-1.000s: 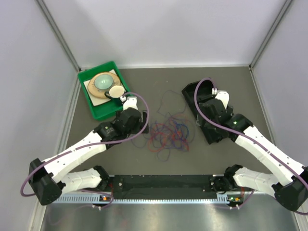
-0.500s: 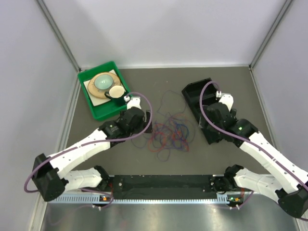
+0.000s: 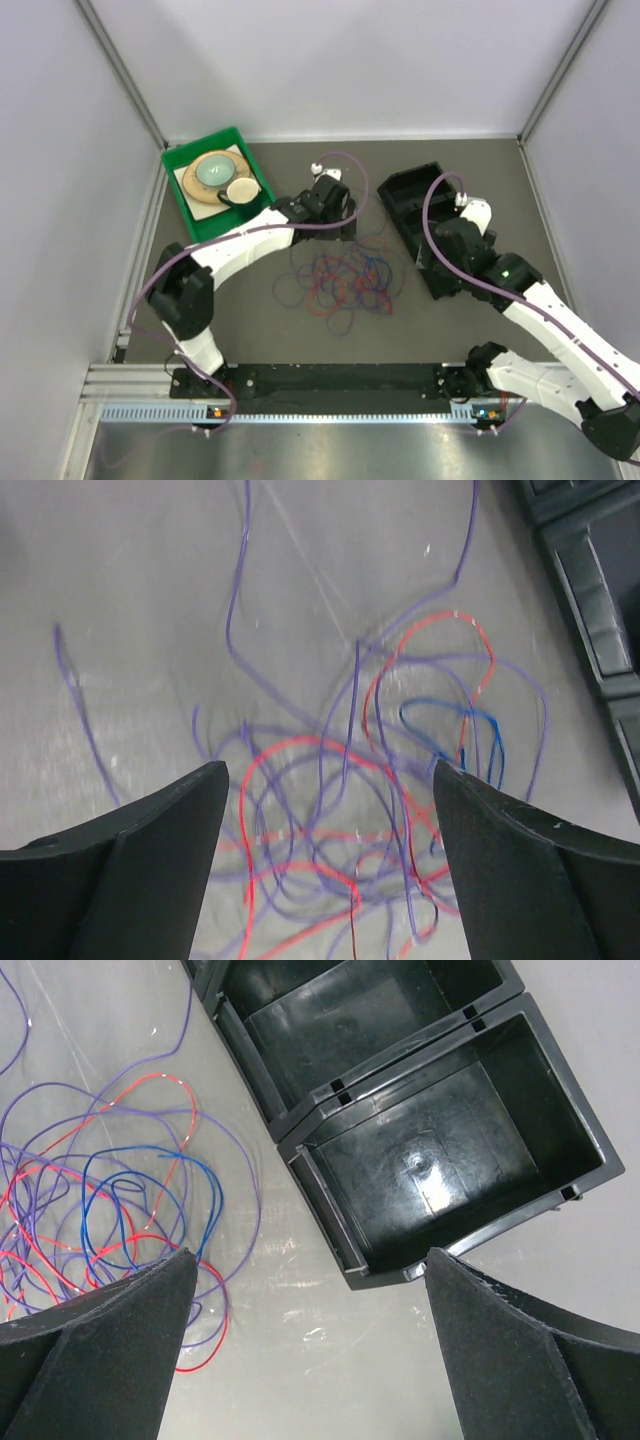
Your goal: Untangle the cables
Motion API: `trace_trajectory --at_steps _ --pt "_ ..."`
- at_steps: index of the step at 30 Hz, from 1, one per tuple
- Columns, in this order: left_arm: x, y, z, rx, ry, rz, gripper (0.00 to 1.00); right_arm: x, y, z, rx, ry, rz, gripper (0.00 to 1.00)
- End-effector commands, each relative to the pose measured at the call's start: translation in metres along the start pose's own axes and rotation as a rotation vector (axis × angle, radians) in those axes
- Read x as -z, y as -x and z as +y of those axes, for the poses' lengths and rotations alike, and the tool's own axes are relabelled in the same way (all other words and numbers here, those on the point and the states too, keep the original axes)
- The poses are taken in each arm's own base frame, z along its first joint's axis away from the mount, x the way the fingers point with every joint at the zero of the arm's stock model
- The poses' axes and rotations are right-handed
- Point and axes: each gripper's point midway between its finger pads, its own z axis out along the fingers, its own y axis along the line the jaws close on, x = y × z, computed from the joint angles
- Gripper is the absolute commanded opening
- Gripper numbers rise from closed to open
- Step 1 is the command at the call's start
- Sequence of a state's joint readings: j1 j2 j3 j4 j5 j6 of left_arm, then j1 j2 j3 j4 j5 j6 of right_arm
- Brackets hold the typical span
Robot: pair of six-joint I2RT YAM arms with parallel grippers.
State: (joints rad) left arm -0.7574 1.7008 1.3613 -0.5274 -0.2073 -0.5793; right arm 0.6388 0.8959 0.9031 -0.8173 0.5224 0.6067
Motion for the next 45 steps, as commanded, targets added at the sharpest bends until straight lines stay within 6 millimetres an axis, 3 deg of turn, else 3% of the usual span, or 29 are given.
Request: trace_trajectory --at_steps 1,8,10,12,13,14,18,19,22,25,29,32,40,45 --pt "-0.013 -0.005 -0.009 -0.103 -0.048 0.089 0.87 0.004 0.004 -0.003 -0.017 -0.002 -0.034 0.95" --pt "-0.04 -0.017 -0.005 -0.127 -0.011 0.163 0.75 0.005 0.005 0.001 -0.02 0.016 -0.03 0.95" --pt "-0.042 -0.021 -0.01 -0.112 -0.024 0.19 0.6 0.006 0.006 0.0 -0.024 0.015 -0.034 0.95" --pt "-0.04 -0.014 -0.013 -0.101 -0.033 0.168 0.32 0.007 0.006 0.0 -0.022 0.017 -0.038 0.95" --pt "-0.032 -0.001 -0.018 -0.096 -0.045 0.129 0.06 0.008 0.008 -0.001 -0.026 0.016 -0.04 0.95" --pt "-0.026 0.011 -0.017 -0.092 -0.034 0.091 0.0 0.009 0.009 0.0 -0.027 0.018 -0.044 0.95" --pt "0.02 0.063 -0.027 -0.054 -0.1 -0.062 0.0 0.013 0.012 -0.002 -0.039 0.022 -0.056 0.95" --pt "0.039 0.082 -0.031 -0.033 -0.142 -0.125 0.0 0.014 0.013 -0.001 -0.044 0.028 -0.06 0.95" --pt "0.069 0.1 -0.035 -0.001 -0.223 -0.18 0.0 0.013 0.013 0.006 -0.058 0.063 -0.062 0.95" --pt "0.08 0.105 -0.033 0.018 -0.248 -0.186 0.0 0.008 0.008 0.025 -0.073 0.136 -0.027 0.95" --pt "0.086 0.102 -0.021 0.037 -0.227 -0.199 0.0 0.007 -0.006 0.083 -0.096 0.367 0.109 0.95" --pt "0.088 0.098 -0.003 0.075 -0.203 -0.199 0.0 -0.007 -0.016 0.104 -0.097 0.392 0.175 0.92" --pt "0.086 0.086 0.012 0.109 -0.194 -0.181 0.0 -0.022 -0.045 0.128 0.019 0.413 0.242 0.82" --pt "0.086 0.087 0.018 0.113 -0.179 -0.188 0.0 -0.027 -0.054 0.137 0.077 0.422 0.256 0.69"
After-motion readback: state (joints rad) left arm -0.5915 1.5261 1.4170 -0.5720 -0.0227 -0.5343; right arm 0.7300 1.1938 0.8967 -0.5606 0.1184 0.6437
